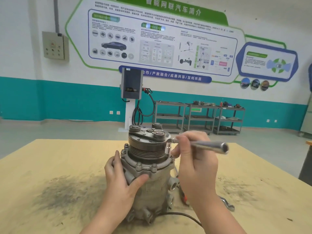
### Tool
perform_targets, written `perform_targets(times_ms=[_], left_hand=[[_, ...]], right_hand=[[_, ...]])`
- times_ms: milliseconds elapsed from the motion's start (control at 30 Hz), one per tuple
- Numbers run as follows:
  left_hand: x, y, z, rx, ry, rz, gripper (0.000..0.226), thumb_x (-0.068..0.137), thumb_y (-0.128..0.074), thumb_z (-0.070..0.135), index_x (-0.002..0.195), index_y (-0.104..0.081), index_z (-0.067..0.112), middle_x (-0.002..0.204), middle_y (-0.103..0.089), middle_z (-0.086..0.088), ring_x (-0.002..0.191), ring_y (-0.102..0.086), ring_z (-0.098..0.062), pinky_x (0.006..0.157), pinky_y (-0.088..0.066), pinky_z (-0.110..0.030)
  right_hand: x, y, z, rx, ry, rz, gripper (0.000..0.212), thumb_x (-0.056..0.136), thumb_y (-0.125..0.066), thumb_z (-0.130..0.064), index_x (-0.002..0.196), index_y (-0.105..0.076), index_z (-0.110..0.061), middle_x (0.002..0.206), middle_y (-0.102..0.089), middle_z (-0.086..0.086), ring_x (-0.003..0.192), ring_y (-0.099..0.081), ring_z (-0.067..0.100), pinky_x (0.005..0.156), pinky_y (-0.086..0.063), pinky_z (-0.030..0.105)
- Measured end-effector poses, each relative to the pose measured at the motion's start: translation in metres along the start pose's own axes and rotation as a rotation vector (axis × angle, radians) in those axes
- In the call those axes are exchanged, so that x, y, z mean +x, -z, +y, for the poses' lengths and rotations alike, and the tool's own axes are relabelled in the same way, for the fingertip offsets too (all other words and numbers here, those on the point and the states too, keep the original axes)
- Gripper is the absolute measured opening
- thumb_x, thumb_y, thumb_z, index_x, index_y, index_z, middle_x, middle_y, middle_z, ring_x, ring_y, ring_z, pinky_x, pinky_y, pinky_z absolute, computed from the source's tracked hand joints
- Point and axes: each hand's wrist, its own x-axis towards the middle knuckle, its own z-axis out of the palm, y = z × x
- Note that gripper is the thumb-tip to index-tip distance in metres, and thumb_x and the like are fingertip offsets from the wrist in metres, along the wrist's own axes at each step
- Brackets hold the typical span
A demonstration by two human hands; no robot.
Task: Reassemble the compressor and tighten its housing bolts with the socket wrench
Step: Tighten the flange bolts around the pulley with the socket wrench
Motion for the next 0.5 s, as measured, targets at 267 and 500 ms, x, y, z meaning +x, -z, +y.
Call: perform_targets(times_ms=[267,500], left_hand=[[0.006,0.007,-0.008,0.026,-0.018,-0.038,0.122,0.061,-0.056,0.077,0.155,0.007,0.031,0.149,-0.003,0.03,0.127,-0.013,0.016,0.11,-0.011,-0.018],[0.007,0.008,-0.007,0.018,-0.033,-0.039,0.125,0.058,-0.053,0.091,0.156,-0.004,0.03,0.141,-0.014,0.028,0.129,-0.022,0.01,0.106,-0.018,-0.012]], right_hand=[[0.026,0.011,0.036,0.524,-0.812,0.346,0.023,0.1,-0.036,0.0,0.101,-0.042,-0.022,0.058,-0.065,0.001,0.037,-0.045,0.014,0.042,-0.038,0.025],[0.037,0.007,0.059,0.663,-1.011,0.285,0.02,0.093,-0.032,0.002,0.096,-0.045,-0.012,0.054,-0.055,0.005,0.037,-0.035,0.015,0.038,-0.029,0.022]])
